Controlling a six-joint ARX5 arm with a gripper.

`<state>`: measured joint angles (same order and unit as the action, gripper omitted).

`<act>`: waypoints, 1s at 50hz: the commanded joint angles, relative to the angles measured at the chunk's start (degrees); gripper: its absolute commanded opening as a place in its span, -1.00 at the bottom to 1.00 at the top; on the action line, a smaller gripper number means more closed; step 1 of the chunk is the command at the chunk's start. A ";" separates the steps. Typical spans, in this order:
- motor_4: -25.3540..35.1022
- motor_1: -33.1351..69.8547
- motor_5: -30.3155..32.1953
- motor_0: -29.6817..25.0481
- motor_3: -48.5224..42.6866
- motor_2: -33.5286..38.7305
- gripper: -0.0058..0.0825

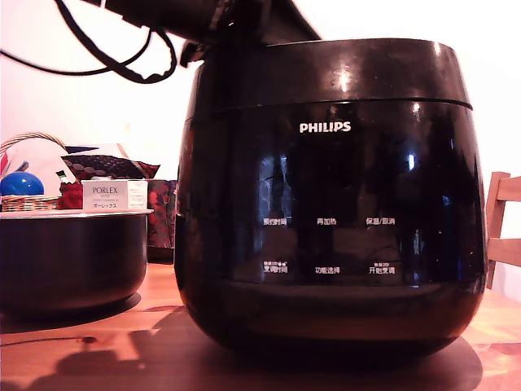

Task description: Open the rice cooker by pressing the large metal button on the top of its lid with medium force

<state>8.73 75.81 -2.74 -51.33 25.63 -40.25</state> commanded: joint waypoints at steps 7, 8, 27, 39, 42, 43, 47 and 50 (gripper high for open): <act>-7.10 -2.82 -0.26 0.22 -1.68 3.34 -0.92; -7.89 -3.34 -0.24 0.22 -1.73 3.34 -0.92; -20.46 -12.66 1.66 0.22 -5.27 3.34 -0.92; -26.18 -17.53 3.26 2.16 -8.96 3.34 -0.92; -27.34 -18.51 3.34 3.17 -10.12 3.34 -0.92; -27.61 -18.84 3.34 3.58 -10.71 3.34 -0.92; -28.79 -19.93 4.76 5.35 -12.15 3.34 -0.92; -29.09 -20.70 4.76 6.99 -13.09 3.34 -0.92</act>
<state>-19.92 55.70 1.45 -45.65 12.73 -38.44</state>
